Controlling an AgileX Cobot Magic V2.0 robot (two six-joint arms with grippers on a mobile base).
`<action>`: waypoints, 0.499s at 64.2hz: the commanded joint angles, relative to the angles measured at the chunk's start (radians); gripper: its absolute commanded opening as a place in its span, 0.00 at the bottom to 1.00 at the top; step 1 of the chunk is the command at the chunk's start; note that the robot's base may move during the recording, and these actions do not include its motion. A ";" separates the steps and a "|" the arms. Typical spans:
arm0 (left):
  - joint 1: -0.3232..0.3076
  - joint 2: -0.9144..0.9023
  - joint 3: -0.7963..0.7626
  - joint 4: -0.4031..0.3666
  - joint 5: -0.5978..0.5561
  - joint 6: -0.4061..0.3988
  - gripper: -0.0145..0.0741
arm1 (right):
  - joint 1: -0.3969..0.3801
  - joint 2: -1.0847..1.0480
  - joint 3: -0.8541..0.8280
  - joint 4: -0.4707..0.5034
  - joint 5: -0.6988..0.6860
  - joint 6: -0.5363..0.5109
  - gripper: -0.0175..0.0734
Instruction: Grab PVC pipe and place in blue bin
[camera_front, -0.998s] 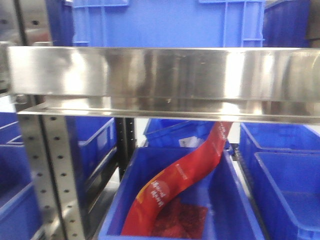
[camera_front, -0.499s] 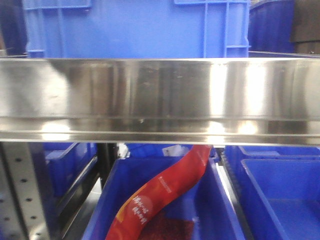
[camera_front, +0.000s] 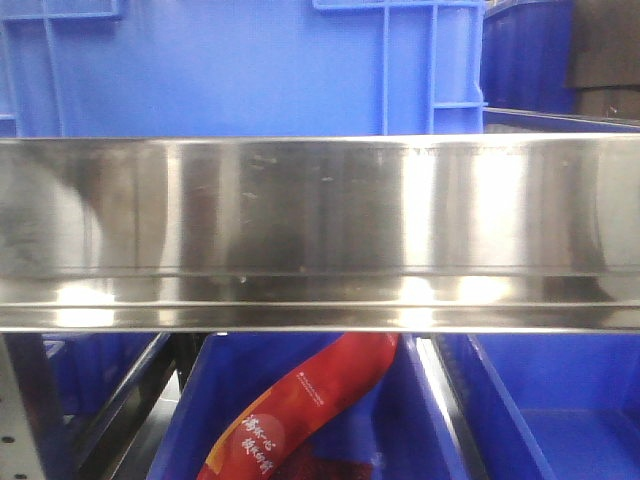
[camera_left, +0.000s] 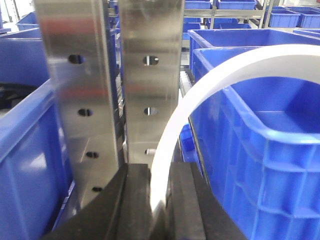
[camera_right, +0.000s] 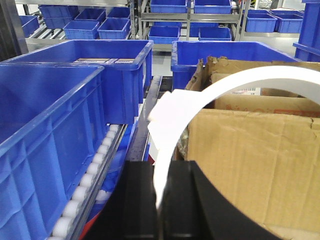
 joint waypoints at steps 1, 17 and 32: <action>0.000 -0.005 0.001 -0.004 -0.028 -0.008 0.04 | 0.001 -0.005 -0.001 -0.003 -0.025 -0.006 0.01; 0.000 -0.005 0.001 -0.004 -0.028 -0.008 0.04 | 0.001 -0.005 -0.001 -0.003 -0.025 -0.006 0.01; 0.000 -0.005 0.001 -0.004 -0.028 -0.008 0.04 | 0.001 -0.005 -0.001 -0.003 -0.025 -0.006 0.01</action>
